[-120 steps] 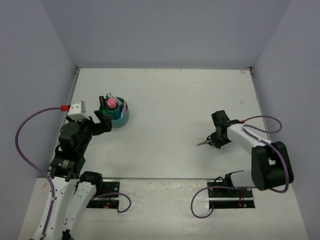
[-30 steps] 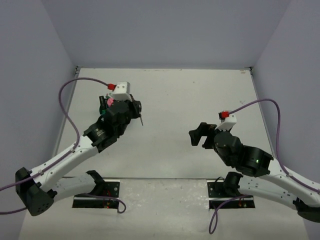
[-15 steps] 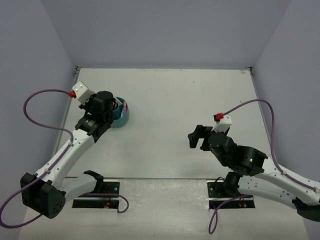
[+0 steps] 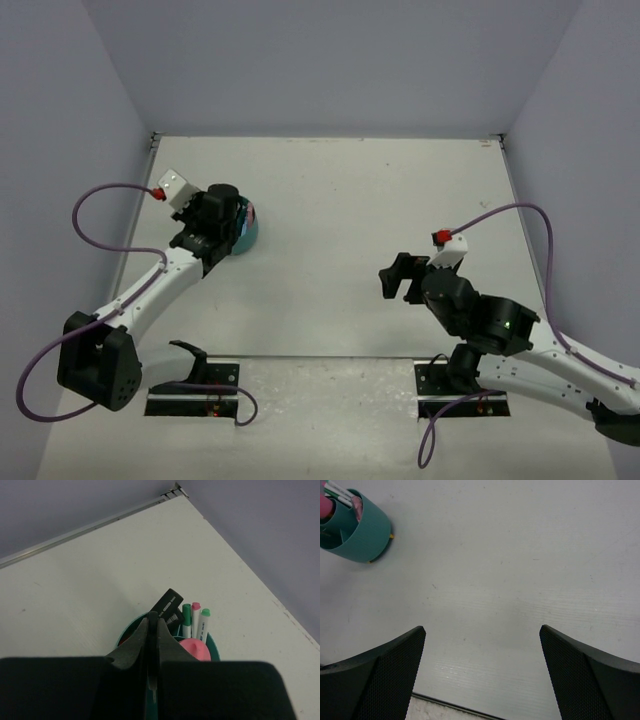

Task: Sort the stationery into containers
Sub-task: Place the scissors in the storage box.

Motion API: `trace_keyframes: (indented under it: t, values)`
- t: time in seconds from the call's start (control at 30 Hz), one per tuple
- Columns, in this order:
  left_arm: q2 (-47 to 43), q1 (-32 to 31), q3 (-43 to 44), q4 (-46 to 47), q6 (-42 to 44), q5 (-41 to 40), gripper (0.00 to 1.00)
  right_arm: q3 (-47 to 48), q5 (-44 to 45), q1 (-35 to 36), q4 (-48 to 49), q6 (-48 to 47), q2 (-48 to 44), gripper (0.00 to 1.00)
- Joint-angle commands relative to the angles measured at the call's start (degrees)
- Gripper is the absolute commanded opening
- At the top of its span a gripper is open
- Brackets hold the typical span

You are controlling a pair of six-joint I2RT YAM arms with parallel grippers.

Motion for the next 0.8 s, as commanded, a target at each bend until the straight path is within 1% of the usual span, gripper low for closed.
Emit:
trace_keyframes:
  t: [0.0,0.1,0.23,0.27,0.33,0.37,0.4,0.43,0.5,0.53,0.63,0.77]
  values:
    - [0.36,0.62,-1.59,2.65,-6.25,-4.42,0.00,0.13,0.72,-0.03,0.49,-0.09,-0.37,0.99]
    - [0.52,0.62,-3.77,4.39,-7.30,-4.32,0.00,0.36,0.62,0.01,0.49,-0.22,0.11,0.99]
    - [1.20,0.58,-5.54,3.95,-10.74,-4.03,0.00,0.74,0.45,-0.04,0.49,-0.26,0.84,0.99]
    - [1.15,0.62,-5.88,3.97,-11.10,-3.82,0.04,0.82,0.47,0.01,0.49,-0.20,0.90,0.99]
    - [0.93,0.62,-6.44,3.69,-11.88,-3.09,0.23,0.99,0.52,0.01,0.49,-0.15,0.95,0.99]
    - [0.77,0.59,-6.73,3.46,-12.30,-2.64,0.37,1.07,0.54,0.01,0.49,-0.15,0.97,0.99]
    - [0.49,0.55,-7.06,3.14,-12.71,-2.01,0.60,1.16,0.53,-0.01,0.49,-0.23,0.98,0.99]
    - [0.01,0.61,-7.42,3.08,-12.90,-1.34,0.74,1.28,0.47,-0.07,0.49,-0.29,1.04,0.99]
    - [-0.92,0.59,-7.79,3.06,-12.97,-0.65,0.83,1.41,0.36,-0.08,0.61,-0.24,1.24,0.99]
    - [-1.99,0.55,-8.16,3.06,-13.02,0.05,0.89,1.53,0.24,-0.08,0.78,-0.16,1.49,0.99]
    - [-4.93,0.53,-7.99,2.98,-11.49,2.82,0.99,1.93,-0.11,-0.06,1.19,0.00,2.57,0.99]
    - [-11.34,0.53,-7.07,3.21,-6.02,9.42,1.00,3.04,1.10,0.01,1.05,0.20,4.69,0.99]
